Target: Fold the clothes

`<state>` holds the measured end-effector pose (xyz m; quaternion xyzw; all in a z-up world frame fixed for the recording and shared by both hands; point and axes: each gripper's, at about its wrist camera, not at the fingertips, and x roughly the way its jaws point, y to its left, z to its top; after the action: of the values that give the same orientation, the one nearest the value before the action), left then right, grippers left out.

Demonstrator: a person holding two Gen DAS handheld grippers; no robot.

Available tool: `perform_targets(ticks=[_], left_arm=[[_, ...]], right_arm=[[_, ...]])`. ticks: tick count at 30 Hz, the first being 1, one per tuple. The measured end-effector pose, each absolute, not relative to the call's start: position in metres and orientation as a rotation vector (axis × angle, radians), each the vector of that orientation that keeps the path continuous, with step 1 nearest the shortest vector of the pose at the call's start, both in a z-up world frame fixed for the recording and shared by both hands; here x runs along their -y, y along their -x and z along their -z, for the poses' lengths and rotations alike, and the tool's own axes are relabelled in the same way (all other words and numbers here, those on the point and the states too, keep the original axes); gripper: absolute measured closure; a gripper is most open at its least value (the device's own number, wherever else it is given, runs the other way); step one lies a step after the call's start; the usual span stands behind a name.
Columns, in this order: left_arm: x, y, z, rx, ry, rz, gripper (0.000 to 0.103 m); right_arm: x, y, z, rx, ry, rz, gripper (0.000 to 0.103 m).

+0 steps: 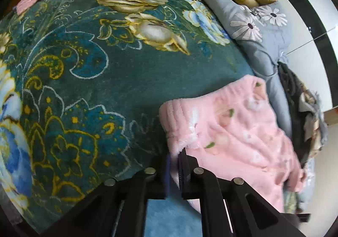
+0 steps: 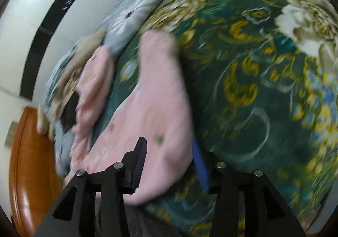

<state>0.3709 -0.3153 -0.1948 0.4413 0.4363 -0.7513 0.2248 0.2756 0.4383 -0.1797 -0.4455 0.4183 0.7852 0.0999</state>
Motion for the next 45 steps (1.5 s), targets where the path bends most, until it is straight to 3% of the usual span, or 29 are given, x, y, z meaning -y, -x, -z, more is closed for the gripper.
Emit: perform_targets(ticks=[4,5,6,13,17,18,20,24,27,32,38,40,41,45], left_arm=[[0.328,-0.383,0.164,-1.234,-1.126,2.075,0.083],[0.332,-0.386,0.156,-1.23,-1.094,2.081,0.082],[0.334,-0.387,0.146,-1.22,-1.069,2.098,0.081],[0.327,-0.359,0.102,-1.192,-0.988,2.248,0.078],[0.298,-0.324,0.103,-1.223,-1.038,2.329,0.072],[0.293,-0.322,0.102,-1.228,-1.045,2.337,0.071],[0.282,-0.315,0.104,-1.227,-1.078,2.353,0.067],[0.265,-0.309,0.111,-1.213,-1.139,2.36,0.063],[0.263,-0.308,0.119,-1.231,-1.158,2.331,0.063],[0.264,-0.313,0.123,-1.242,-1.162,2.299,0.063],[0.276,-0.328,0.11,-1.222,-1.112,2.285,0.058],[0.282,-0.334,0.11,-1.213,-1.101,2.258,0.057],[0.284,-0.336,0.11,-1.215,-1.099,2.249,0.057],[0.296,-0.35,0.119,-1.206,-1.094,2.184,0.056]], right_arm=[[-0.448,-0.25,0.193,-1.268,1.299,-2.238,0.058],[-0.448,-0.244,0.195,-1.279,1.295,-2.223,0.071],[-0.443,-0.235,0.189,-1.257,1.298,-2.245,0.095],[-0.355,-0.164,0.129,-0.954,1.436,-2.587,0.095],[-0.293,-0.135,0.135,-0.821,1.701,-2.696,0.089],[-0.287,-0.134,0.137,-0.81,1.744,-2.709,0.081],[-0.278,-0.135,0.139,-0.797,1.821,-2.731,0.076],[-0.312,-0.16,0.121,-0.927,1.646,-2.794,0.055],[-0.344,-0.172,0.132,-0.942,1.59,-2.673,0.055],[-0.347,-0.164,0.163,-1.173,1.649,-2.577,0.055],[-0.334,-0.134,0.193,-1.23,1.734,-2.446,0.055],[-0.335,-0.133,0.196,-1.263,1.714,-2.439,0.075],[-0.338,-0.133,0.191,-1.261,1.691,-2.453,0.1],[-0.362,-0.143,0.154,-1.159,1.553,-2.564,0.1]])
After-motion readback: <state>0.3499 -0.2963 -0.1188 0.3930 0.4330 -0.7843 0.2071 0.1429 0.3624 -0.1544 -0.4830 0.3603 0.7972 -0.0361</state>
